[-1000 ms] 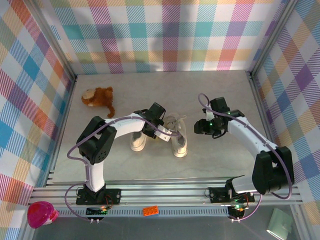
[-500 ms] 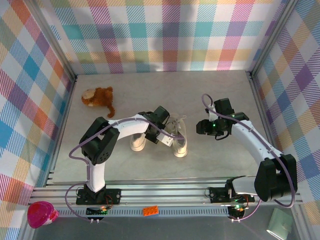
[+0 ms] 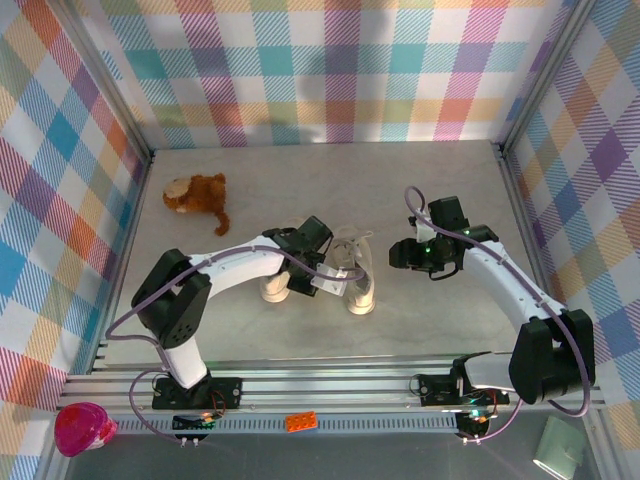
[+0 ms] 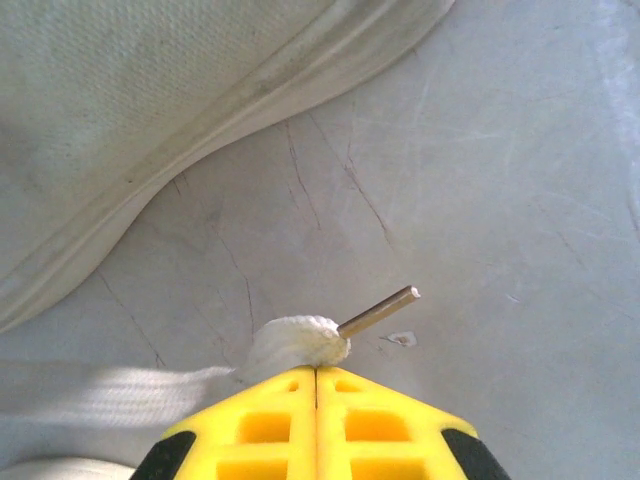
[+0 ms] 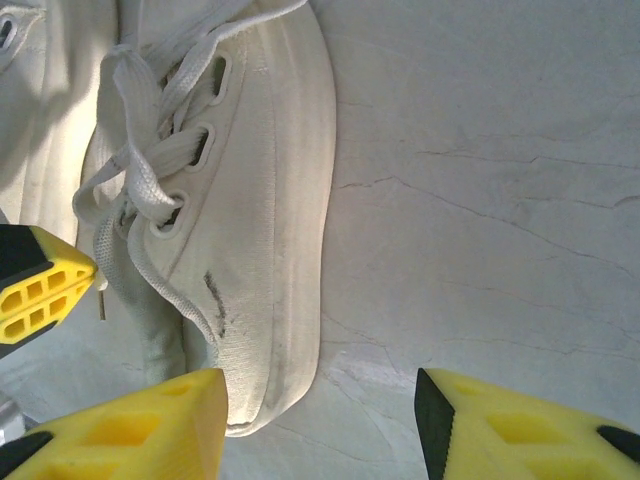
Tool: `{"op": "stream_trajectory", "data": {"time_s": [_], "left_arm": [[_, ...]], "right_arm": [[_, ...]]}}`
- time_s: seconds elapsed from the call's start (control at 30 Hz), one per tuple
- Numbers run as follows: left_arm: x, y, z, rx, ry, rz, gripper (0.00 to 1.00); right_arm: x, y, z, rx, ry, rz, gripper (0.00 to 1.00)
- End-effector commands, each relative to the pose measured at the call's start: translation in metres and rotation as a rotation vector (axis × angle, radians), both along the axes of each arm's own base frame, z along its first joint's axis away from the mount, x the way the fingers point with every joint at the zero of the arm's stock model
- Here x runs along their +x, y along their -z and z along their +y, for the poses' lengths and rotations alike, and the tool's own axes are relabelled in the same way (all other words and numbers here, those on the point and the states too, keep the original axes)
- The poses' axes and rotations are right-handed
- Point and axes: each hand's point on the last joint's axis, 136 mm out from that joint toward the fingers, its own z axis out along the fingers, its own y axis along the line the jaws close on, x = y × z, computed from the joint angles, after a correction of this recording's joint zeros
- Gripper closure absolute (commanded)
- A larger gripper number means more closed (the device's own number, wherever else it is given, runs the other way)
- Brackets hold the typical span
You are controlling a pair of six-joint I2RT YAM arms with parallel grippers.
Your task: Tie the shoes
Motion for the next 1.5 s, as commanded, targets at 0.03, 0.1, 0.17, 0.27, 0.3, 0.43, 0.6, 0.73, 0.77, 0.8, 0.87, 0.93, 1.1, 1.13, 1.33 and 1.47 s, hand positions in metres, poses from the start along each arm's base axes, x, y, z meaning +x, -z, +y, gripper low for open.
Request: {"op": "stream_trajectory", "data": {"time_s": [0.03, 0.1, 0.17, 0.27, 0.3, 0.43, 0.6, 0.73, 0.77, 0.8, 0.87, 0.93, 1.1, 1.13, 1.33, 1.47], "left_arm": [[-0.011, -0.002, -0.006, -0.043, 0.008, 0.043, 1.00], [-0.007, -0.008, -0.014, -0.089, -0.034, 0.046, 1.00], [0.004, -0.013, -0.020, -0.127, -0.125, 0.048, 1.00], [0.022, -0.019, -0.029, -0.175, -0.279, 0.076, 1.00], [0.025, -0.021, -0.032, -0.194, -0.309, 0.095, 1.00], [0.036, -0.026, -0.045, -0.277, -0.436, 0.146, 1.00], [0.042, -0.022, -0.045, -0.278, -0.557, 0.205, 1.00], [0.045, -0.019, -0.043, -0.268, -0.638, 0.248, 1.00], [0.046, -0.018, -0.043, -0.271, -0.658, 0.260, 1.00], [0.046, -0.017, -0.042, -0.275, -0.682, 0.278, 1.00], [0.047, -0.017, -0.041, -0.295, -0.720, 0.312, 1.00], [0.047, -0.018, -0.042, -0.332, -0.761, 0.357, 1.00], [0.043, -0.021, -0.044, -0.387, -0.823, 0.442, 1.00], [0.042, -0.021, -0.044, -0.395, -0.833, 0.463, 1.00], [0.032, -0.023, -0.052, -0.454, -0.857, 0.565, 1.00], [0.030, -0.022, -0.055, -0.480, -0.870, 0.596, 1.00]], "right_arm": [[-0.002, -0.003, 0.006, 0.048, 0.000, 0.009, 0.48], [-0.002, -0.004, 0.006, 0.051, 0.001, 0.004, 0.48], [-0.003, -0.004, 0.007, 0.060, -0.003, 0.001, 0.48], [-0.003, -0.007, 0.013, 0.096, -0.020, -0.010, 0.48], [-0.002, -0.007, 0.015, 0.106, -0.023, -0.012, 0.48], [0.002, -0.008, 0.020, 0.130, -0.029, 0.000, 0.49], [0.009, -0.009, 0.025, 0.159, -0.016, 0.011, 0.49], [0.016, -0.011, 0.027, 0.172, -0.008, 0.010, 0.49], [0.017, -0.011, 0.028, 0.173, -0.008, 0.008, 0.49], [0.018, -0.011, 0.028, 0.175, -0.007, 0.009, 0.49], [0.021, -0.012, 0.029, 0.176, -0.006, 0.009, 0.49], [0.022, -0.013, 0.030, 0.178, -0.005, 0.008, 0.49], [0.026, -0.015, 0.031, 0.184, -0.003, 0.007, 0.50], [0.027, -0.016, 0.032, 0.188, -0.006, 0.007, 0.50], [0.032, -0.018, 0.038, 0.209, -0.018, 0.010, 0.51], [0.033, -0.018, 0.047, 0.226, -0.045, 0.024, 0.52]]}}
